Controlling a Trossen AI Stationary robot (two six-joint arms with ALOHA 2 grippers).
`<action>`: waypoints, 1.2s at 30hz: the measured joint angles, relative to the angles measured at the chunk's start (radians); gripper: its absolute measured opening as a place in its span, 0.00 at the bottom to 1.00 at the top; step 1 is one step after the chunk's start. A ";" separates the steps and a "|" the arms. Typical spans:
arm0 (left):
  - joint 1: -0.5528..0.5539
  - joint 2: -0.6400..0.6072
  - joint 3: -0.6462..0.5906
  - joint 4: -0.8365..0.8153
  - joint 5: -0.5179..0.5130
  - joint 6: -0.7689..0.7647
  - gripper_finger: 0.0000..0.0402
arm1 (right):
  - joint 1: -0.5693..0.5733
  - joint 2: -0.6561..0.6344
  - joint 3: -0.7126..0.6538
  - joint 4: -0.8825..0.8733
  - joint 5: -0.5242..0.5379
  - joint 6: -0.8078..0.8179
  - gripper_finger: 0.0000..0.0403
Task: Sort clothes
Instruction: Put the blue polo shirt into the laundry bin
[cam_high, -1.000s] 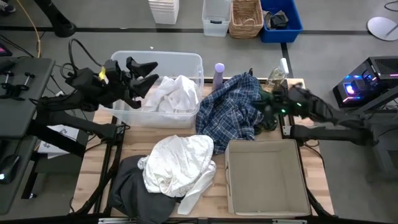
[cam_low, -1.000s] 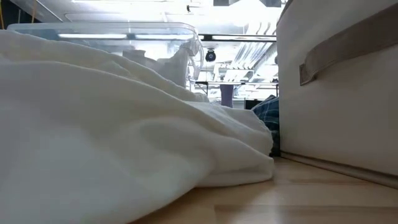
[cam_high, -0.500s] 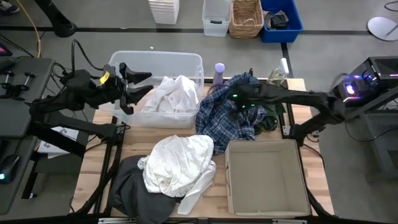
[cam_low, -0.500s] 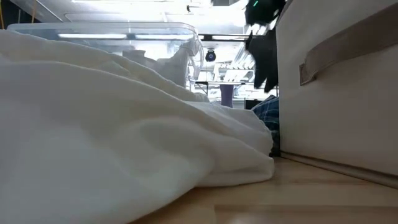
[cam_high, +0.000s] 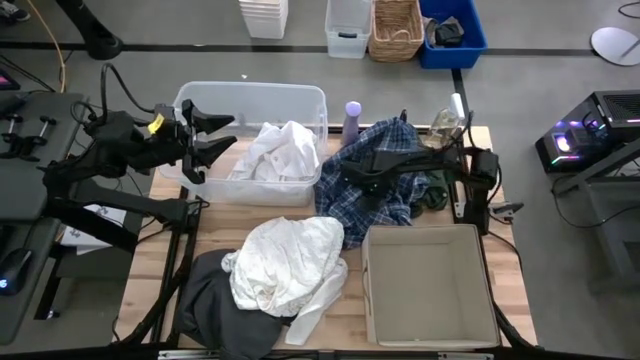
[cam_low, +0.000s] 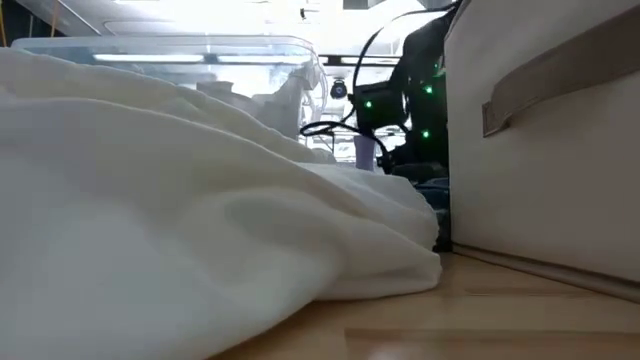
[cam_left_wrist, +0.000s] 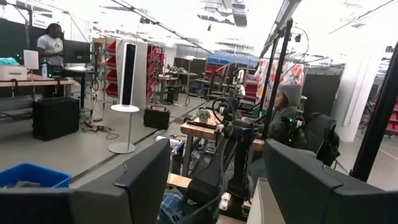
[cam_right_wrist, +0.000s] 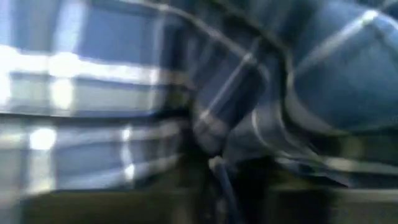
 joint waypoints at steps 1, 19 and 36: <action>0.000 -0.002 0.000 0.005 0.000 0.000 0.61 | 0.014 -0.019 0.023 -0.027 -0.014 -0.008 0.07; 0.000 0.006 0.000 0.117 -0.134 0.056 0.61 | 0.434 -0.672 0.809 -0.376 0.239 0.120 0.01; 0.000 0.049 0.000 0.235 -0.145 0.013 0.61 | 1.184 -0.560 0.654 -0.137 0.240 0.442 0.00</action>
